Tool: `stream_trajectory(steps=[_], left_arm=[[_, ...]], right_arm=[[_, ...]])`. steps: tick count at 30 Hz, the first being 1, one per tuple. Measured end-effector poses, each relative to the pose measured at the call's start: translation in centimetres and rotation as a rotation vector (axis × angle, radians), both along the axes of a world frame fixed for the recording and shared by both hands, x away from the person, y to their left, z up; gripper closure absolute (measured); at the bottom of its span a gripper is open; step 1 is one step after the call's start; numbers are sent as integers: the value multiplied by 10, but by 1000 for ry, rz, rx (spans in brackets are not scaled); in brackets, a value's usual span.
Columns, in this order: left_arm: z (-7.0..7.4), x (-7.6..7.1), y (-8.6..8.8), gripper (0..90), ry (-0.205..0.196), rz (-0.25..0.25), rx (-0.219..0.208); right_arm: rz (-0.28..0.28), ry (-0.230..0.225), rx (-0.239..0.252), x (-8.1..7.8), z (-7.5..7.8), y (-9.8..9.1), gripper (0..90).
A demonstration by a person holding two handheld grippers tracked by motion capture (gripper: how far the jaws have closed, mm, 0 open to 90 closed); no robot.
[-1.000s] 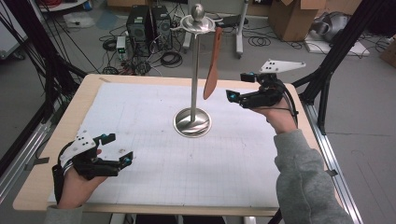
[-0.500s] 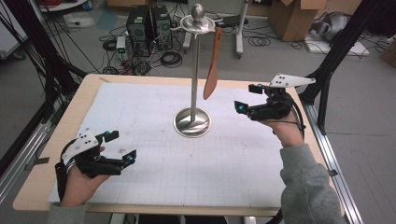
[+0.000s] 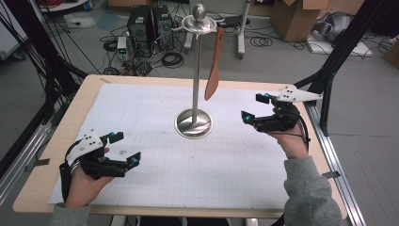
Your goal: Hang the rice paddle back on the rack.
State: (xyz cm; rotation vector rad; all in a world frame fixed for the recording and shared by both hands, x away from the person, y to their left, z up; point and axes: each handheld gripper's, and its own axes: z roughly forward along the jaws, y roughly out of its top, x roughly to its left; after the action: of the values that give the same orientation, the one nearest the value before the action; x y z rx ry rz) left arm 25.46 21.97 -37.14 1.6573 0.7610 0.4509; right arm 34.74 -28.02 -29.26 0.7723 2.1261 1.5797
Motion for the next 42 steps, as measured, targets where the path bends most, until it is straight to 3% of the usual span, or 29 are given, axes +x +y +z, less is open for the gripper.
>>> stream_trajectory(steps=[6, 12, 29, 35, 42], left_arm=[[0, 0, 1, 27, -3, 5, -3], [2, 0, 1, 27, -5, 1, -4], [0, 1, 5, 27, 1, 6, -15], [-3, 2, 3, 27, 7, 8, -10], [-4, 3, 2, 27, 12, 4, -8]], right_arm=[[-4, -1, 16, -6, -8, -4, 102], [-27, -35, 4, -15, -17, -6, 102], [-50, -1, 30, -26, -43, -19, 102], [-60, 33, -5, -27, -54, -25, 102], [-53, 55, 25, -31, -65, -29, 102]])
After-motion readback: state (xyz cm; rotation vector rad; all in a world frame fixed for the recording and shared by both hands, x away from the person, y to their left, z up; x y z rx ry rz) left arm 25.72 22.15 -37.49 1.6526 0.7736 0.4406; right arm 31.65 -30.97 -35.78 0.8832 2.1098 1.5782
